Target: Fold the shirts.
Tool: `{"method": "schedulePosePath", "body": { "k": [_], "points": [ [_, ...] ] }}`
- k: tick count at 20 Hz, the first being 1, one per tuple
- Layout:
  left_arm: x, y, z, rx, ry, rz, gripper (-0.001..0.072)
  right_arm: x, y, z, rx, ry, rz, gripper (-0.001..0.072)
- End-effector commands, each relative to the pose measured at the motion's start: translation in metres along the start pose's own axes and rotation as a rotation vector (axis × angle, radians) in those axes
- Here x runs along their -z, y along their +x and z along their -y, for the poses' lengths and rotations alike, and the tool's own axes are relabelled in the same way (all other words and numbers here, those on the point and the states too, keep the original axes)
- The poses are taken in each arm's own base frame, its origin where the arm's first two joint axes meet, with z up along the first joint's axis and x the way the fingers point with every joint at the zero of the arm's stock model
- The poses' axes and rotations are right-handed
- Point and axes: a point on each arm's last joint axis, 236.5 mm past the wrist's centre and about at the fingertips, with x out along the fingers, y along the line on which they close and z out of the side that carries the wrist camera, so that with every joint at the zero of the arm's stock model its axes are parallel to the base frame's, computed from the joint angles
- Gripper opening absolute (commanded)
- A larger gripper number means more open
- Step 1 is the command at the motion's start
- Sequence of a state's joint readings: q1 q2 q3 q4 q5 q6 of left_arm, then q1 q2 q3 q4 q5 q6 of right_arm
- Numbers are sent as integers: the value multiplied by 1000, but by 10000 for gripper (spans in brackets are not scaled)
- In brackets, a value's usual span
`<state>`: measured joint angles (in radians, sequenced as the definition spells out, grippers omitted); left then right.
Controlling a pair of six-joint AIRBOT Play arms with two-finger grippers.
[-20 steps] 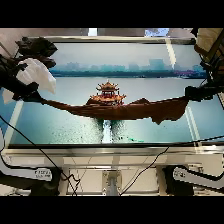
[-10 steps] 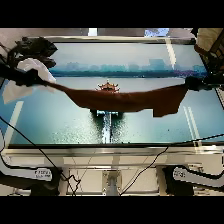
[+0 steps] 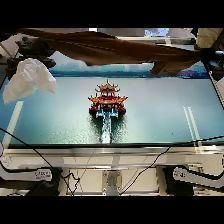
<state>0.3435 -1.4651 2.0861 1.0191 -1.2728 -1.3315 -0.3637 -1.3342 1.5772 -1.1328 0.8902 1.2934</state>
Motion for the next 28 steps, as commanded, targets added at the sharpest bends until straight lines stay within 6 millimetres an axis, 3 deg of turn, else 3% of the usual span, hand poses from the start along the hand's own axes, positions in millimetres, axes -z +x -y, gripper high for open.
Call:
{"method": "schedulePosePath", "body": {
  "k": [1,4,7,11,13,14,15,16,18,20,23,25,28],
  "points": [
    [65,-15,14,39,-7,-260,11,27,-18,-15,-45,-34,-160,25],
    [159,-37,16,72,-99,-661,11,101,-42,-15,-59,-62,-488,26],
    [186,-29,10,59,-173,-740,12,144,-71,-9,-48,-76,-708,27],
    [200,-20,6,71,-190,-782,15,139,-67,-11,-54,-74,-684,31],
    [193,-12,3,72,-153,-733,28,124,-56,-16,-70,-67,-604,85],
    [185,-5,-1,65,-134,-686,67,114,-49,-18,-75,-63,-553,192],
    [174,4,-5,54,-120,-625,228,101,-42,-20,-79,-58,-487,288],
    [159,14,-10,35,-112,-551,360,85,-34,-20,-76,-53,-412,310],
    [122,33,-25,-19,-102,-368,363,51,-22,-17,-57,-45,-262,316],
    [90,43,-34,-50,-103,-224,363,32,-18,-15,-46,-39,-179,316],
    [81,44,-34,-45,-100,-189,363,36,-18,-7,-16,-71,-195,315],
    [69,43,-17,27,-27,-149,363,30,-18,-9,-29,-141,-171,315],
    [7,17,33,165,60,39,331,-7,-31,-42,-133,-150,-56,315]
  ]
}}
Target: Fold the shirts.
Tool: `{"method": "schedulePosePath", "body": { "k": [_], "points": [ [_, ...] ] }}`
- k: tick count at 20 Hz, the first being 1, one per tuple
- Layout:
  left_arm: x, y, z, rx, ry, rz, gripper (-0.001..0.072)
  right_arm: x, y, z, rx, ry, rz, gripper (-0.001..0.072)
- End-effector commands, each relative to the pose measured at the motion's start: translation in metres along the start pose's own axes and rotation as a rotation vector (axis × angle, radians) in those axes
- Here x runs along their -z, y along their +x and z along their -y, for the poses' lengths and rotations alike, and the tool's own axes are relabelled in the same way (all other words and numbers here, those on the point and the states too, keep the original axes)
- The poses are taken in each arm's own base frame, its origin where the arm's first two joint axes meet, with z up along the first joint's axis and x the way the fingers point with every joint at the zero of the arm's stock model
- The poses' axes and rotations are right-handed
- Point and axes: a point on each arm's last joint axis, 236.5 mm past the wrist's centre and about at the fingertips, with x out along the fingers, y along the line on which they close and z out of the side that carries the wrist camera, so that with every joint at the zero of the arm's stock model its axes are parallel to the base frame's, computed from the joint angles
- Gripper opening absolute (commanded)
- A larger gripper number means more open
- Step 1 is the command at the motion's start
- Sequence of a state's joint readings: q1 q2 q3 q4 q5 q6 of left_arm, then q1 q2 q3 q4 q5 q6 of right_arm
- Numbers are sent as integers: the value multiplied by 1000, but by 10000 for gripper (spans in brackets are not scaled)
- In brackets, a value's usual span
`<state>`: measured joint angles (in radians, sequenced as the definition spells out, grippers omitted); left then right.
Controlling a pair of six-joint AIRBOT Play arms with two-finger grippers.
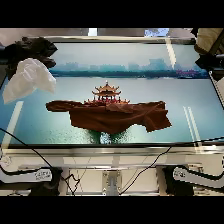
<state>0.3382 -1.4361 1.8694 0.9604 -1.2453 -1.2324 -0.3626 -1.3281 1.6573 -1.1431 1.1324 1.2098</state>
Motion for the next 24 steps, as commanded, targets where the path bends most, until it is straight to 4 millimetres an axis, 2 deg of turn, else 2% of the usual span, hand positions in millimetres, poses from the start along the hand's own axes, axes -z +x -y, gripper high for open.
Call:
{"method": "schedulePosePath", "body": {
  "k": [1,2,3,5,7,8,9,11,12,14,15,16,17,19,21,22,24],
  "points": [
    [-60,-38,57,109,143,189,216,-42,-23,-32,-97,-52,133,313],
    [-66,-55,78,123,233,200,126,-50,-35,-43,-117,-93,145,304],
    [-67,-73,103,143,329,206,124,-55,-50,-53,-126,-151,158,304],
    [-66,-104,140,172,394,242,123,-66,-82,-70,-126,-207,209,304],
    [-34,-127,166,206,426,168,121,-60,-120,-86,-120,-255,224,304],
    [-16,-134,169,192,425,117,120,-53,-141,-89,-92,-285,221,304],
    [-1,-137,165,152,414,76,120,-49,-160,-89,-51,-310,228,304],
    [26,-136,145,50,371,2,122,-41,-194,-87,34,-342,256,305],
    [42,-131,135,25,318,-49,143,-31,-202,-86,56,-339,249,304],
    [81,-109,123,34,218,-177,325,-1,-201,-85,64,-315,192,304],
    [103,-91,114,39,172,-248,370,14,-193,-83,59,-303,161,305],
    [127,-74,104,36,137,-319,370,29,-184,-81,53,-291,125,305],
    [160,-55,90,27,92,-409,370,44,-171,-77,43,-274,79,305],
    [234,-27,66,10,7,-598,371,71,-144,-71,20,-240,-2,304],
    [303,-4,51,2,-69,-723,370,92,-120,-67,0,-206,-50,305],
    [330,5,50,9,-116,-752,370,101,-111,-65,-8,-191,-71,305],
    [371,20,60,59,-231,-784,383,115,-98,-64,-24,-165,-101,305]
  ]
}}
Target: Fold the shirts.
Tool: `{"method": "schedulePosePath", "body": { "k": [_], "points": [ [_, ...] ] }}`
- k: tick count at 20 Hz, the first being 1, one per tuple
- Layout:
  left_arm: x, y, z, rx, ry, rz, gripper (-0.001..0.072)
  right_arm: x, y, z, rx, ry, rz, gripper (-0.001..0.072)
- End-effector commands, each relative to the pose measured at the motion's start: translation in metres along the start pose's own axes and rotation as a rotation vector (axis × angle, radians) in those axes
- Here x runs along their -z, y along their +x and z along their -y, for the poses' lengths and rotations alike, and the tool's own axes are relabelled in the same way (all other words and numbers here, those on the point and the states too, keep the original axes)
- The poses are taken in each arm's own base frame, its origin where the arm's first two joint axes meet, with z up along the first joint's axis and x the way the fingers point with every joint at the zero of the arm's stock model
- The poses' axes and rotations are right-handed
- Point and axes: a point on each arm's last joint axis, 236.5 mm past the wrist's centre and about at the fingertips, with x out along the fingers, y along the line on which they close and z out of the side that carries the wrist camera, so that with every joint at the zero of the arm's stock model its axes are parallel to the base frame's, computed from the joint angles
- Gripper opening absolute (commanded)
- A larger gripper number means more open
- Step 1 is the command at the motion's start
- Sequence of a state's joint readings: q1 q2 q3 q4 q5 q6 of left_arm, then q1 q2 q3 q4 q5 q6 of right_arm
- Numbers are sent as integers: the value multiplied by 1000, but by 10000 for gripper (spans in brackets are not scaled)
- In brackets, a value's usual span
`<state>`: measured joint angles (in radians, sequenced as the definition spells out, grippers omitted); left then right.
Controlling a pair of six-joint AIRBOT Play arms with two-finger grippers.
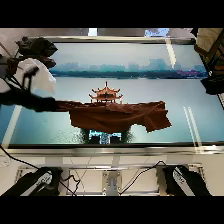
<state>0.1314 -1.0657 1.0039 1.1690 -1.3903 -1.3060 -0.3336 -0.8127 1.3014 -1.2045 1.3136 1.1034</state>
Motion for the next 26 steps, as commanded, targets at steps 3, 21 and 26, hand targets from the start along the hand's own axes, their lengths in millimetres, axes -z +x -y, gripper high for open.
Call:
{"method": "schedulePosePath", "body": {
  "k": [3,21,26],
  "points": [
    [62,93,6,160,-229,-134,535,32,32,-3,-35,59,-64,305],
    [-7,147,-14,227,-468,92,109,10,33,-6,-53,86,31,304],
    [-28,137,10,347,-415,165,14,62,74,18,15,150,-105,305]
  ]
}}
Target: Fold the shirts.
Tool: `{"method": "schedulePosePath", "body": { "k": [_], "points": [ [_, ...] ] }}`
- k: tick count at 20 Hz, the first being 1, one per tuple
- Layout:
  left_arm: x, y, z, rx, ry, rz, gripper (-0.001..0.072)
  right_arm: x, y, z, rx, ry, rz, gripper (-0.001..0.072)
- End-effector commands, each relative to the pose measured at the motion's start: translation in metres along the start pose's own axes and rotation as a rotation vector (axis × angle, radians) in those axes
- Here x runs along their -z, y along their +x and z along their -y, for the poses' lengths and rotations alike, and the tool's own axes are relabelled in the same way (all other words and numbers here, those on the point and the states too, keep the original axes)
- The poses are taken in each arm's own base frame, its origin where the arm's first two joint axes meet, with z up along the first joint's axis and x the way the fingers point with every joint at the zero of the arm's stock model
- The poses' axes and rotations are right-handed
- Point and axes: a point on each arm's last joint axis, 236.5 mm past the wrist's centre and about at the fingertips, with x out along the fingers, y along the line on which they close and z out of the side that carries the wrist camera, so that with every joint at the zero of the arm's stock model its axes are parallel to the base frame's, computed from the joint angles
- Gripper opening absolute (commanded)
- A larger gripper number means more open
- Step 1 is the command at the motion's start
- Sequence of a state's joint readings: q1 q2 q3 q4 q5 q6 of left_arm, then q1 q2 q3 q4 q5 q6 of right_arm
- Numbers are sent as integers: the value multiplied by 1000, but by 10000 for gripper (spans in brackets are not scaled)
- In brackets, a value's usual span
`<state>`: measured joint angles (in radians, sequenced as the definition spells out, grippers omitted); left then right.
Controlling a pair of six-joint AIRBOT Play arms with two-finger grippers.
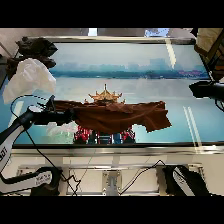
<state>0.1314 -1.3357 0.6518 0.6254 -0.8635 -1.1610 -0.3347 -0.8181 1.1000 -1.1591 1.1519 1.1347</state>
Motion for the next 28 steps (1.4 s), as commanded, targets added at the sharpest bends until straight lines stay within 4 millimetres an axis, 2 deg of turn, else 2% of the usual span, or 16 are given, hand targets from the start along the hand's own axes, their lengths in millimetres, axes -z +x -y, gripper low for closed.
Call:
{"method": "schedulePosePath", "body": {
  "k": [1,4,5,6,8,10,15,18,22,26,28],
  "points": [
    [-6,0,19,80,17,27,14,55,37,22,47,43,-157,305],
    [-2,0,21,89,27,7,14,129,86,22,-9,122,-361,304],
    [-1,-1,21,91,27,3,14,146,99,20,-34,141,-408,305],
    [0,-1,22,93,28,0,14,154,111,19,-48,166,-426,306],
    [2,-1,23,98,28,-10,14,156,132,21,-67,200,-418,307],
    [5,-1,24,103,30,-19,14,155,144,31,-61,272,-394,319],
    [8,-1,25,110,55,-31,14,150,143,53,-136,489,-320,337],
    [8,-1,26,110,55,-32,14,158,144,65,-172,562,-316,336],
    [8,-1,26,111,54,-32,14,179,165,47,-303,605,-386,337],
    [9,-1,26,112,50,-35,15,174,186,31,-438,657,-337,340],
    [9,-1,26,113,47,-35,14,171,192,31,-457,665,-309,340]
  ]
}}
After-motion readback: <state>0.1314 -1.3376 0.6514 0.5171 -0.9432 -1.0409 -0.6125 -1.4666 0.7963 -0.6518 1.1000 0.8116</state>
